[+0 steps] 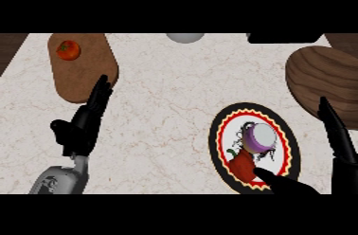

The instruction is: Pick the can from the plate and place it in the bowl

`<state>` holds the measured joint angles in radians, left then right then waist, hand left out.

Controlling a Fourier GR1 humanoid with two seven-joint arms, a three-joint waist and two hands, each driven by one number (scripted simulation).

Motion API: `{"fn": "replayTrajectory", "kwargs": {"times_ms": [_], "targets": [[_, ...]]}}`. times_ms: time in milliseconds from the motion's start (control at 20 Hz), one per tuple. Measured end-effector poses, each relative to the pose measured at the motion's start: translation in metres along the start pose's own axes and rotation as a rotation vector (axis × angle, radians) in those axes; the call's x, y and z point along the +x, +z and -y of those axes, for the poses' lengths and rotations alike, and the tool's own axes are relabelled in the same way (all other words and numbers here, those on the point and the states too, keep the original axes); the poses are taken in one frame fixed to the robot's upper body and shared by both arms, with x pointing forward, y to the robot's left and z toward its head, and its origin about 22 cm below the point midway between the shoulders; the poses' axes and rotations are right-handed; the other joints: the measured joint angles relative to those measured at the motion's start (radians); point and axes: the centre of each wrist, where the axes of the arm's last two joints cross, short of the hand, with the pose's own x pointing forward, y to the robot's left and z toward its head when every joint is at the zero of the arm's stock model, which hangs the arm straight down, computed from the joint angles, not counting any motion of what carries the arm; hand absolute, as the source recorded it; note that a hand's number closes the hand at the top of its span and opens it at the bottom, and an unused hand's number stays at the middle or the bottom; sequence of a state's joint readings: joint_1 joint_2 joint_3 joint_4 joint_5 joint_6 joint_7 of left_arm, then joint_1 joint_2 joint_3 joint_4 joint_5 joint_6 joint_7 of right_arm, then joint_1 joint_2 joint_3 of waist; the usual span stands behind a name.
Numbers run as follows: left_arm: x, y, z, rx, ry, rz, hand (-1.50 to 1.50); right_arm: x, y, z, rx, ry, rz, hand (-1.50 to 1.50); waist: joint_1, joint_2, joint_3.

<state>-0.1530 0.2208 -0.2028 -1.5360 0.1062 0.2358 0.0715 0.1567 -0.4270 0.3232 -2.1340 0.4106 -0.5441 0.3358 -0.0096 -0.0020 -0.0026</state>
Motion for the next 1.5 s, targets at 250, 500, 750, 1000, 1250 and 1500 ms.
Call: {"fn": "replayTrajectory", "kwargs": {"times_ms": [250, 500, 750, 1000, 1250, 1500], "targets": [[-0.004, 0.0, -0.003, -0.014, 0.006, 0.006, 0.0, 0.023, -0.019, 0.009, 0.082, 0.057, -0.141, -1.5, 0.01, 0.002, 0.0], [-0.002, -0.002, 0.0, -0.019, 0.013, 0.003, 0.0, 0.028, -0.031, 0.001, 0.191, 0.118, -0.283, -1.5, 0.014, 0.003, 0.001], [0.0, -0.006, 0.0, -0.023, 0.016, 0.008, 0.0, 0.023, -0.03, -0.009, 0.271, 0.167, -0.382, -1.5, 0.011, 0.002, 0.002], [0.005, -0.01, 0.002, -0.017, 0.017, -0.003, 0.0, 0.006, -0.028, -0.012, 0.318, 0.157, -0.401, -1.5, 0.009, 0.002, 0.003], [0.004, -0.001, -0.001, -0.013, 0.011, 0.004, 0.0, -0.012, -0.021, -0.005, 0.32, 0.103, -0.392, -1.5, 0.008, 0.001, 0.003], [0.001, 0.002, 0.004, -0.013, 0.014, 0.003, 0.0, -0.014, -0.017, 0.006, 0.317, 0.031, -0.36, -1.5, 0.006, 0.001, 0.003]]}}
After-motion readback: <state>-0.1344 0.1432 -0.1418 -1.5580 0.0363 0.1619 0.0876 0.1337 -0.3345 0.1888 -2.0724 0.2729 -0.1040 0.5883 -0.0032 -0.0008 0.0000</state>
